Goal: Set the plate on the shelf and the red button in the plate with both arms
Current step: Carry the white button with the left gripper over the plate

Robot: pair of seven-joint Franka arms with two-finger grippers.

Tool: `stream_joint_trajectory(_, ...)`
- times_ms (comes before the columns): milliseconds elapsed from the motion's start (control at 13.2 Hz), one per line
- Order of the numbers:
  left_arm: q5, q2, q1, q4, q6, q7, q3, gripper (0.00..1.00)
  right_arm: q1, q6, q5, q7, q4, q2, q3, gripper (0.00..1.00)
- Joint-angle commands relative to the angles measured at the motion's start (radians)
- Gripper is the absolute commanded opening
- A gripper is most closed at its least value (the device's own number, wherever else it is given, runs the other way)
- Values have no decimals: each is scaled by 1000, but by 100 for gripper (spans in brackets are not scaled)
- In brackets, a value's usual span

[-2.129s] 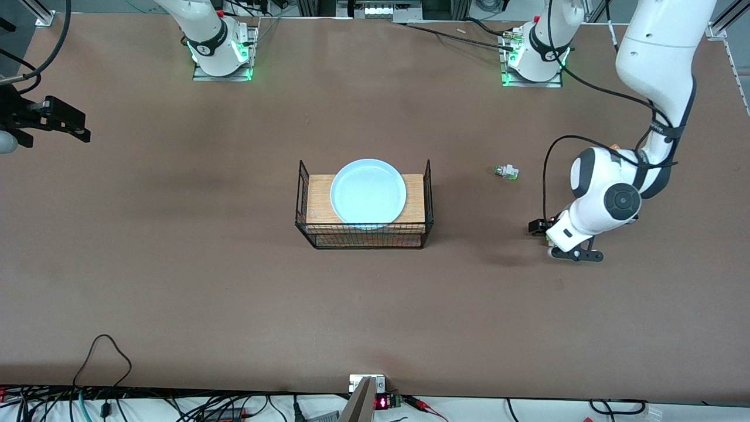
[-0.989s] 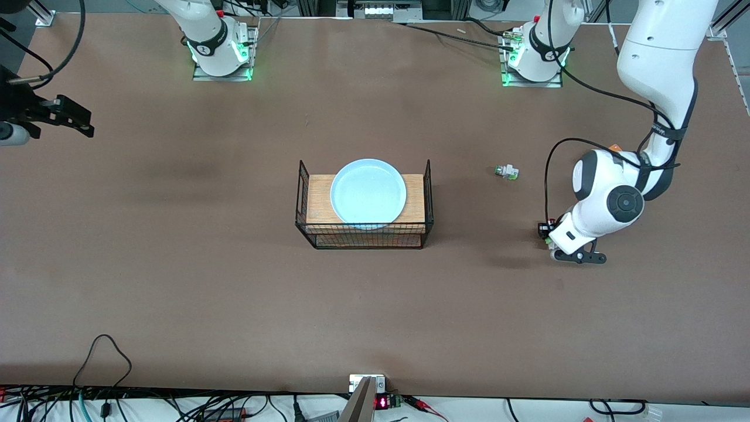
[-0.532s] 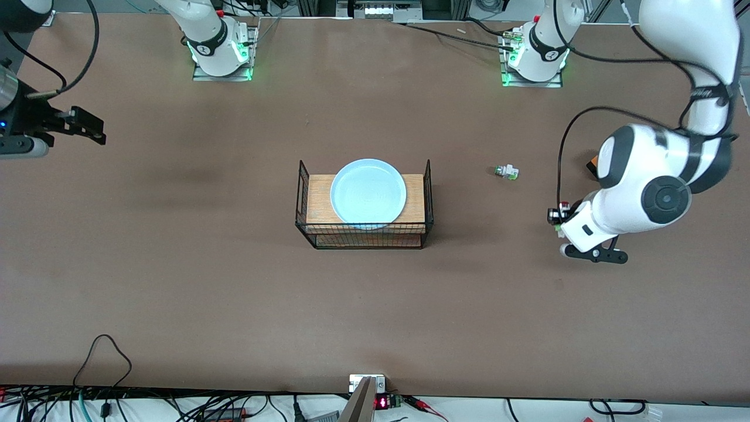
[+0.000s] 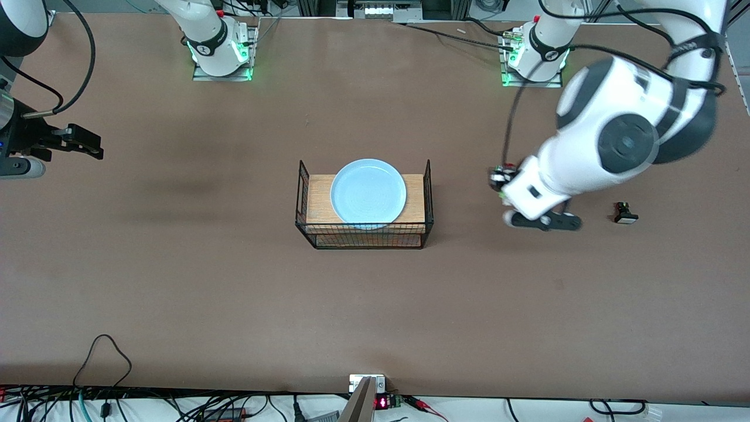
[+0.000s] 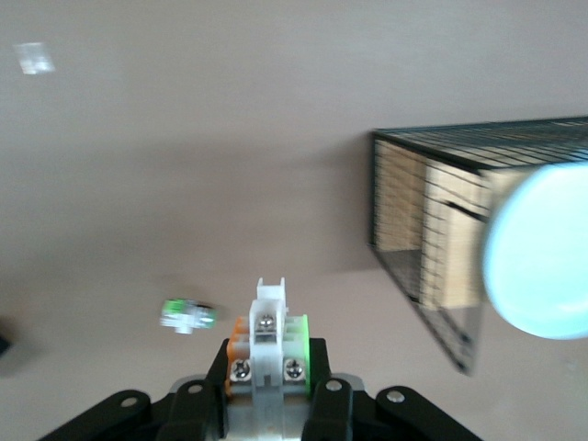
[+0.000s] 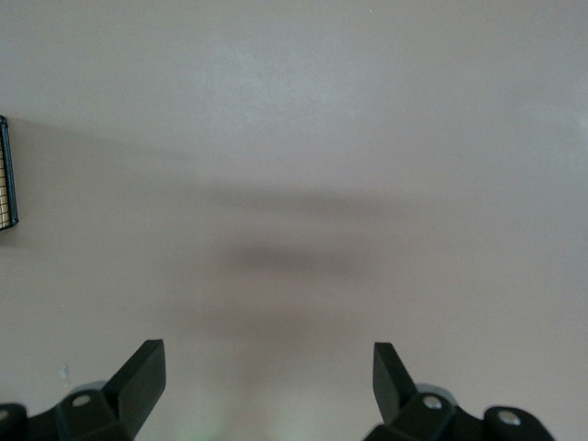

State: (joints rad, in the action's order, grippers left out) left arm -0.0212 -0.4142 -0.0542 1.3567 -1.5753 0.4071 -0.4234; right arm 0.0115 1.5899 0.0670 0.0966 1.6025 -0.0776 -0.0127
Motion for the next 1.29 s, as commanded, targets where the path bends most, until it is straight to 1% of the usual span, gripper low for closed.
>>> stream_joint_trajectory(0,-6,-50,-54,-99,3,68,-64,0,15,-21,-4,2,-42,-17,13,100)
stream_joint_trajectory(152,-5,-63,-128,-113,-38,151,-63,0,15,-25,-6,2,-47,-16,13,100)
stream_joint_trajectory(380,0,-118,-180,-111,-170,212,-61,0,13,-25,-7,0,-55,-16,13,100)
stream_joint_trajectory(532,4,-164,-225,-113,-207,231,-58,0,12,-25,-7,0,-56,-16,14,100)
stream_joint_trajectory(837,15,-245,-265,-108,-345,260,-55,1,12,-47,-9,-1,-62,-16,14,100)
stream_joint_trajectory(989,45,-285,-291,-105,-426,262,-54,3,12,-65,-9,-1,-65,-16,14,100)
stream_joint_trajectory(1141,72,-320,-306,-103,-451,263,-52,3,12,-119,-7,-1,-79,-17,14,100)
stream_joint_trajectory(1217,81,-327,-314,-103,-453,263,-49,4,12,-120,-7,0,-82,-19,14,100)
